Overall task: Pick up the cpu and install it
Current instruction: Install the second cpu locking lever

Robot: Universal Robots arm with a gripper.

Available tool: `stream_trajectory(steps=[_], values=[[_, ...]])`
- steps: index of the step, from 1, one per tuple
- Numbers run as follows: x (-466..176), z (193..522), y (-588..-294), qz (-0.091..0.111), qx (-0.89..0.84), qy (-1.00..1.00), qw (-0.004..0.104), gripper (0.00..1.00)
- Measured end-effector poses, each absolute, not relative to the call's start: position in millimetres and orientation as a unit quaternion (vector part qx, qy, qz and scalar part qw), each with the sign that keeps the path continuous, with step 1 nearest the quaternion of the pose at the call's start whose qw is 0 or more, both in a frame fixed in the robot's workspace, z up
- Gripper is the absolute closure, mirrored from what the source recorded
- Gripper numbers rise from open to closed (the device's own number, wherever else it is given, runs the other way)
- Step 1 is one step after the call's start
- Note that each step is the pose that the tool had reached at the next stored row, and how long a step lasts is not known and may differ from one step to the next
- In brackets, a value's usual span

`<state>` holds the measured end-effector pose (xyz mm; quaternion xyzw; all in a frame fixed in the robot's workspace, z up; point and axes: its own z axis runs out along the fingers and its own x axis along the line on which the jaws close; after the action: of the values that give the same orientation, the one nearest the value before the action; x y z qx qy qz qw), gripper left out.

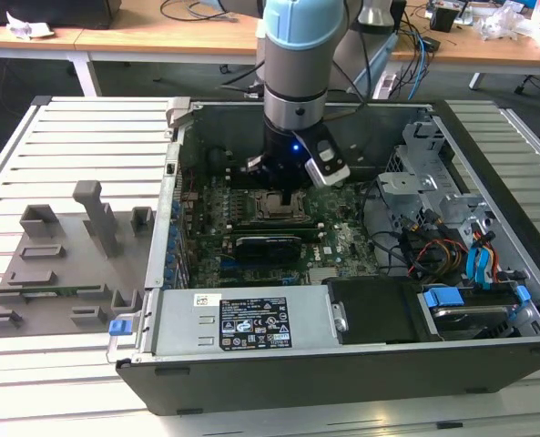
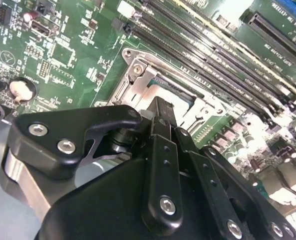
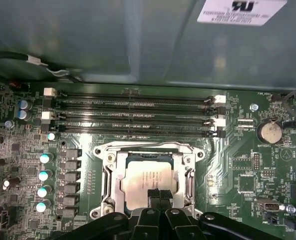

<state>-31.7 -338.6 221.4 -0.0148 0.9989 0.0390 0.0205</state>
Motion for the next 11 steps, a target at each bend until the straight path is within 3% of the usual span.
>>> stream_trajectory(steps=[6,11], values=[[-31.6,238.1,-335.8,0.008,-0.015,1.000,0.020,0.89],[-31.5,249.3,-334.9,-0.003,-0.016,1.000,0.020,0.89]])
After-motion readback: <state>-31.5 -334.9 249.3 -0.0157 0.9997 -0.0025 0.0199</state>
